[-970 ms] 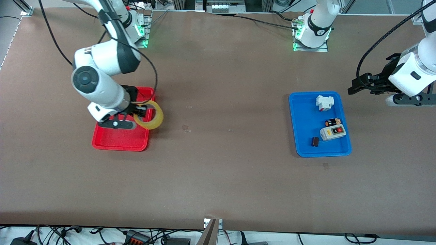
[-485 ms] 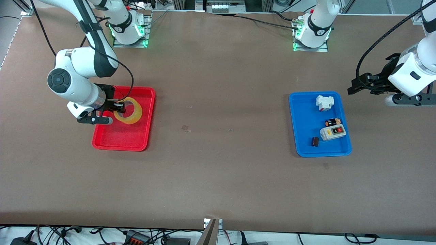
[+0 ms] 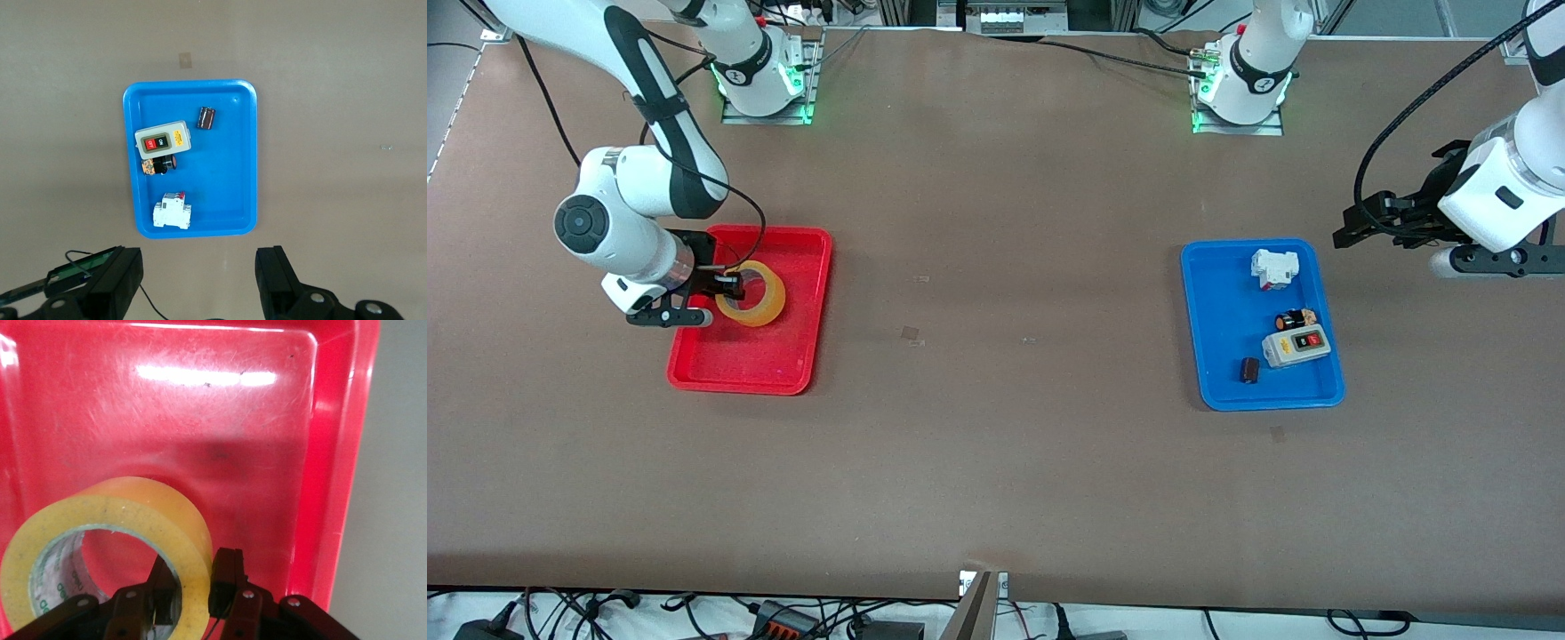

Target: Place and move tape with both arms

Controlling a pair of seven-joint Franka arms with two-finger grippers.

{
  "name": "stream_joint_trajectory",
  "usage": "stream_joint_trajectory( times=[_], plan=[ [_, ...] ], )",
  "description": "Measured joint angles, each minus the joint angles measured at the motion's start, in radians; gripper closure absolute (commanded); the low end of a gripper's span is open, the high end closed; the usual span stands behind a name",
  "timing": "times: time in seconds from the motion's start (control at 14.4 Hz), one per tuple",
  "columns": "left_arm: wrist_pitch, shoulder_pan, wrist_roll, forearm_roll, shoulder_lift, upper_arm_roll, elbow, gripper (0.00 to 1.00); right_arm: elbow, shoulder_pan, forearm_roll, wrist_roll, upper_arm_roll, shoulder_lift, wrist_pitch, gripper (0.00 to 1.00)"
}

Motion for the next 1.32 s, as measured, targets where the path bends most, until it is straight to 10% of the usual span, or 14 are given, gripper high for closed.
stream_joint_trajectory(
  times=[0.28,0.55,0.69,1.32],
  plan=[
    [0.005,0.0,0.0,0.0,0.0,0.0,0.0,0.0,0.0,-0.011,0.0,-0.003,-0.001,0.036,0.034,0.84],
    [0.006,0.0,0.0,0.0,0.0,0.0,0.0,0.0,0.0,-0.014,0.0,-0.006,-0.001,0.04,0.036,0.21],
    [0.006,0.0,0.0,0.0,0.0,0.0,0.0,0.0,0.002,-0.017,0.0,-0.006,-0.001,0.039,0.036,0.07],
    [0.006,0.0,0.0,0.0,0.0,0.0,-0.002,0.0,0.199,-0.043,0.0,-0.005,-0.002,-0.093,-0.179,0.03]
  ],
)
